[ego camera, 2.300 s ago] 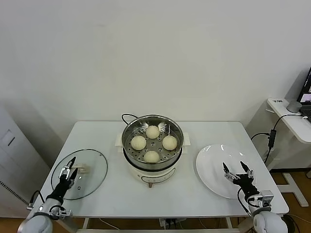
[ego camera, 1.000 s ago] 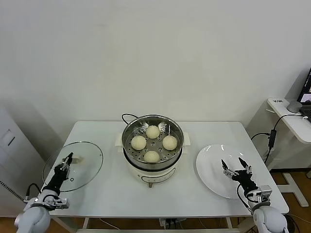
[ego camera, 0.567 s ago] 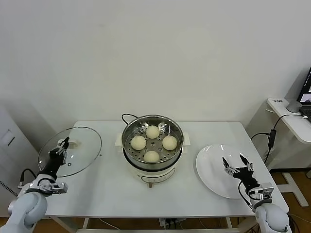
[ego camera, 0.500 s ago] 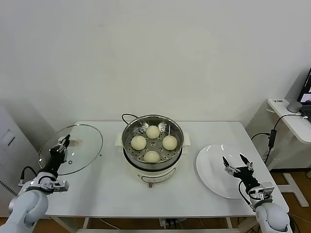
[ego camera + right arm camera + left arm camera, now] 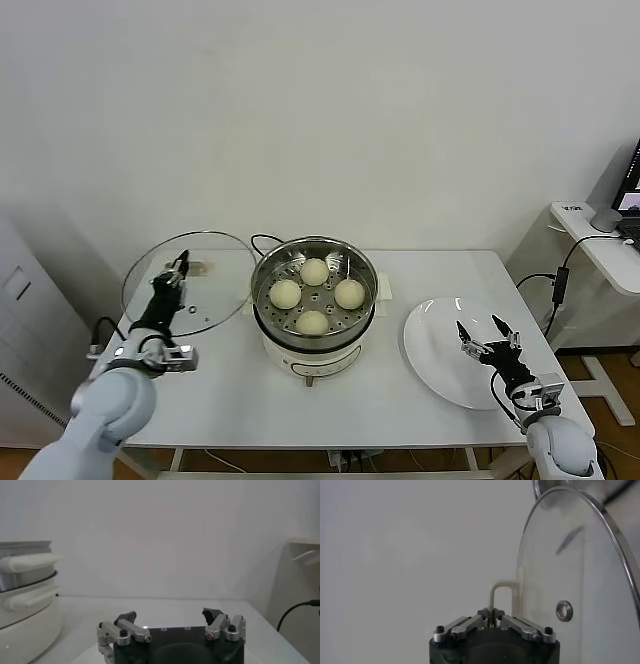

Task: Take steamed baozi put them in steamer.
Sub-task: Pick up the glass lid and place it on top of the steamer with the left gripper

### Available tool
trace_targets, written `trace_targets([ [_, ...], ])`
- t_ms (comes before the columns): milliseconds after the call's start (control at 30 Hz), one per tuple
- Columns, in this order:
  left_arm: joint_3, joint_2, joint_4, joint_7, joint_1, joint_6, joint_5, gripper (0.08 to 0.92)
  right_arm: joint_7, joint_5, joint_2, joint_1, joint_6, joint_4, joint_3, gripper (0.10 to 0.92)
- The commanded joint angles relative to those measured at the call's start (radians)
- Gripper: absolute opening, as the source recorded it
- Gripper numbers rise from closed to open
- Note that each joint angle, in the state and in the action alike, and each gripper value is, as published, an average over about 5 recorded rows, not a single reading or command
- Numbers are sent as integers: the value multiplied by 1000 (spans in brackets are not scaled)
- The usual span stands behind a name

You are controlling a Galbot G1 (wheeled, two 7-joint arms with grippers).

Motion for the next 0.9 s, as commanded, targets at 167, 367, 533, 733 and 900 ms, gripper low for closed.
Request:
trace_targets([
  [167, 326, -120, -33, 134, -217, 232, 166, 104, 2, 2, -3, -9, -2, 24, 5, 823],
  [367, 387, -216, 44, 155, -272, 249, 231, 104, 3, 2, 3, -17, -3, 37, 5, 823],
  [533, 418, -274, 76, 198, -294, 288, 295, 104, 2, 3, 6, -20, -2, 39, 6, 823],
  [733, 436, -297, 107, 213, -307, 295, 316, 104, -1, 3, 13, -23, -1, 39, 7, 823],
  [900, 444, -316, 131, 208, -312, 292, 318, 104, -1, 1, 17, -23, -1, 40, 5, 823],
])
